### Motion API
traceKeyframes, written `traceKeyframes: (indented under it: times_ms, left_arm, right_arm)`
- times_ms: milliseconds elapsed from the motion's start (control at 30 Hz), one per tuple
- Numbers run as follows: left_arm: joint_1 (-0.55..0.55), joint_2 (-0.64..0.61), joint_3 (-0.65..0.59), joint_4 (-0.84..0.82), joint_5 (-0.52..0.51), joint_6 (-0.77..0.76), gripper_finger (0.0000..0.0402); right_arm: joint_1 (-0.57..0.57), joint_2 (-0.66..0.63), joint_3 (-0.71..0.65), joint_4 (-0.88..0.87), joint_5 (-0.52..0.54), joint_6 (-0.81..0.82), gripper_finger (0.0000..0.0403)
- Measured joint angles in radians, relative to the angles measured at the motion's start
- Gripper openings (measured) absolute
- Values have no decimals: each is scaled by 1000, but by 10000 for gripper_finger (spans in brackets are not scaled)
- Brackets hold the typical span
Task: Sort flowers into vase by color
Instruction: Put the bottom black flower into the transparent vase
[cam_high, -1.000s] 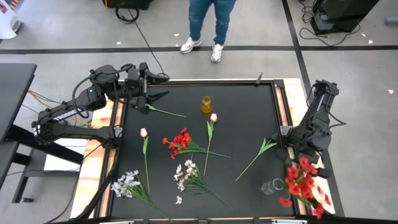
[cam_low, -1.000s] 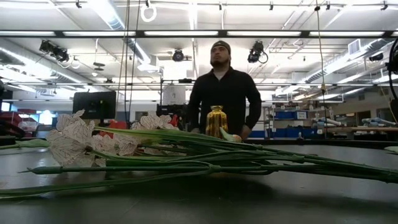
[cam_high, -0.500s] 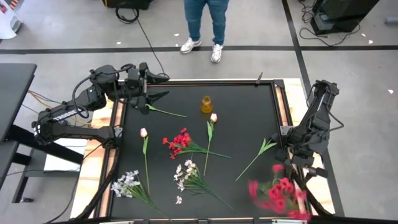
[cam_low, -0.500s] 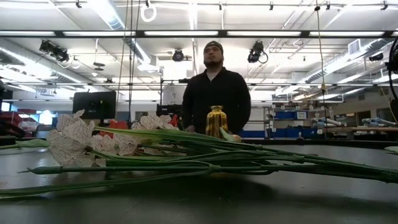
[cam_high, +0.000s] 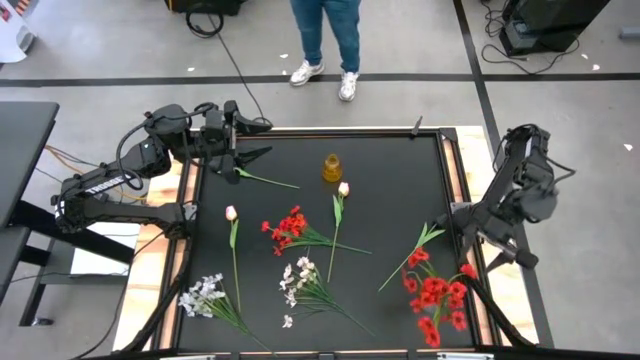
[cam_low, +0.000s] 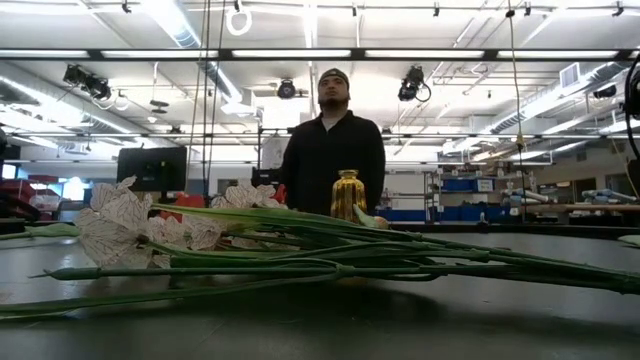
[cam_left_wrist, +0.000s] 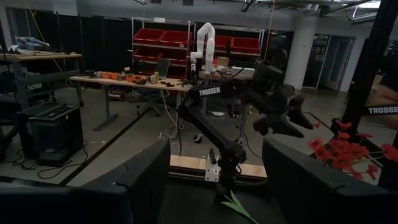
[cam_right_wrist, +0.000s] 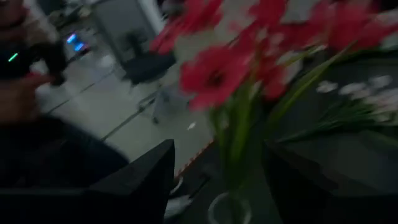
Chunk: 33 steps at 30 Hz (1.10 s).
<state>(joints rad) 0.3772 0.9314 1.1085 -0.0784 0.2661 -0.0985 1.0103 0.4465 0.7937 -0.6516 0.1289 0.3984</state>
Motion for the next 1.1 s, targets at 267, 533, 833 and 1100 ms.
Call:
traceKeyframes:
  times_ms: [267,533,833,1100]
  left_arm:
    - [0,0,0,0,0,0,260]
    - [0,0,0,0,0,0,260]
    - [0,0,0,0,0,0,260]
    - [0,0,0,0,0,0,260]
  right_arm:
    - [0,47,33,203,254,15,236]
    - [-85,249,33,635,565,-61,231]
    - [-306,479,99,480,812,426,231]
    - [-640,600,112,443,515,564,230]
